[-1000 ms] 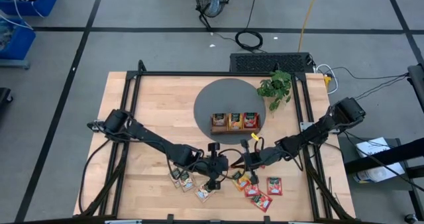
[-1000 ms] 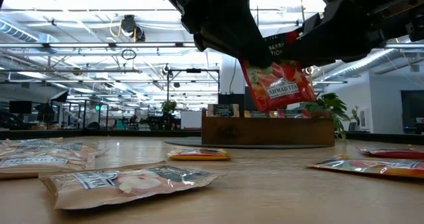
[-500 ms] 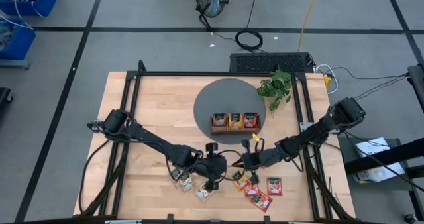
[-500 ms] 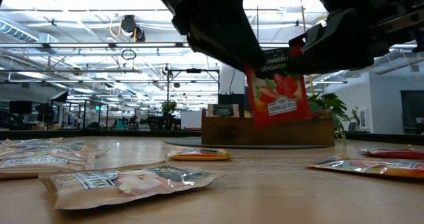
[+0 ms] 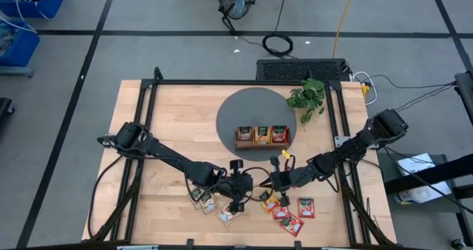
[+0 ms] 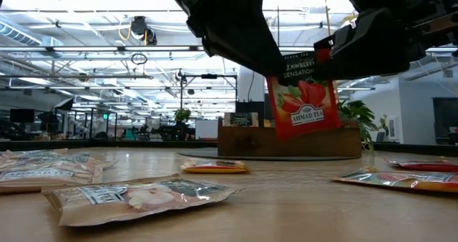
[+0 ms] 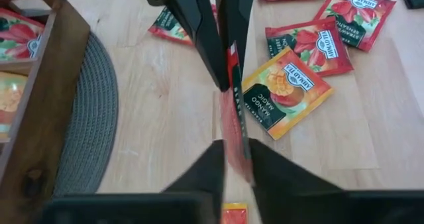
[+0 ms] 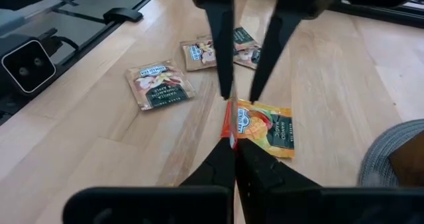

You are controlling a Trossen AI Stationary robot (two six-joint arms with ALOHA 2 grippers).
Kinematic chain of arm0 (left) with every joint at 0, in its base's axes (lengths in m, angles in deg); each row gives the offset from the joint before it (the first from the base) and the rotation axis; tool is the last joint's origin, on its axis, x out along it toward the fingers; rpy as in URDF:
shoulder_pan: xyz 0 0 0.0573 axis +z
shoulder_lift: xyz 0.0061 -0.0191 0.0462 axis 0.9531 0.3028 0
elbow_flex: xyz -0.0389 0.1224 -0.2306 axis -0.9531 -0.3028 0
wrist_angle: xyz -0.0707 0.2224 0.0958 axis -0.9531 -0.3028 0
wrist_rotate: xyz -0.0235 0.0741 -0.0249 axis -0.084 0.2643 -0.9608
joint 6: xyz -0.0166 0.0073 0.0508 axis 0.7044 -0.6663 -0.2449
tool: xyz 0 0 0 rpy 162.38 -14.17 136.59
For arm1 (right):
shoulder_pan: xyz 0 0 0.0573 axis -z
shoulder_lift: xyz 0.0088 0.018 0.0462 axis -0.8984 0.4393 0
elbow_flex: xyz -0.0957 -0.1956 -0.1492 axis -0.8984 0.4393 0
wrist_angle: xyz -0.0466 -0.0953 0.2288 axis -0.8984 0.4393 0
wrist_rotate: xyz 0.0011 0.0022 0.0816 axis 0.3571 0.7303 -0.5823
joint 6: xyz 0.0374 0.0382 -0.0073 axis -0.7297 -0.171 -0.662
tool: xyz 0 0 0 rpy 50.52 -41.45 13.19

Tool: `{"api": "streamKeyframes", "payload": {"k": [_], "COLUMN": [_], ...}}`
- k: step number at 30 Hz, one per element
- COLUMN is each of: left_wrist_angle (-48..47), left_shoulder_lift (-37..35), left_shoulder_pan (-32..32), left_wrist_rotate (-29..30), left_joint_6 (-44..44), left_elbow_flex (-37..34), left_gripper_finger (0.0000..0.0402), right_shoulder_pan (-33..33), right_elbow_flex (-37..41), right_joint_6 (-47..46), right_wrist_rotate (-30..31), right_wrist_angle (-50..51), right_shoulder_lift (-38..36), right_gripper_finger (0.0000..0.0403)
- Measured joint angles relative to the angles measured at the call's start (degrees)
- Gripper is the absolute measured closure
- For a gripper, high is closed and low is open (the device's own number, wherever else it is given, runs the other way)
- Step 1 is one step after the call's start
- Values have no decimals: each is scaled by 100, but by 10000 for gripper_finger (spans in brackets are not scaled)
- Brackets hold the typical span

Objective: Pick & Place Tea
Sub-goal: Put the red tea bag into the right section of the wooden organizer

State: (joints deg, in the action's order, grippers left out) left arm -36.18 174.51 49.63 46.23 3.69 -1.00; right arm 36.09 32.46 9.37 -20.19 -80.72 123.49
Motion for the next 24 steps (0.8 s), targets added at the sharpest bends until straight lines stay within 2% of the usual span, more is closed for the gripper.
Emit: {"api": "streamKeyframes", "payload": {"k": [2, 10, 17, 24], "left_wrist_angle": [-23, -164, -188, -109], "left_shoulder_lift": [-2, 22, 31, 33], "left_shoulder_pan": [-16, -13, -17, -12], "left_wrist_rotate": [0, 65, 156, 163], "left_joint_6": [-63, 34, 34, 43], "left_elbow_flex": [0, 0, -4, -4], "left_gripper_finger": [388, 398, 399, 400], "right_shoulder_pan": [0, -27, -35, -25], "right_elbow_flex": [0, 0, -233, -1118], "right_joint_6": [0, -2, 8, -467], "right_wrist_rotate": [-2, -33, -44, -52], "right_wrist_angle": [0, 121, 707, 2462], "right_shoulder_lift": [0, -113, -539, -482], "right_gripper_finger": [403, 395, 327, 262]}}
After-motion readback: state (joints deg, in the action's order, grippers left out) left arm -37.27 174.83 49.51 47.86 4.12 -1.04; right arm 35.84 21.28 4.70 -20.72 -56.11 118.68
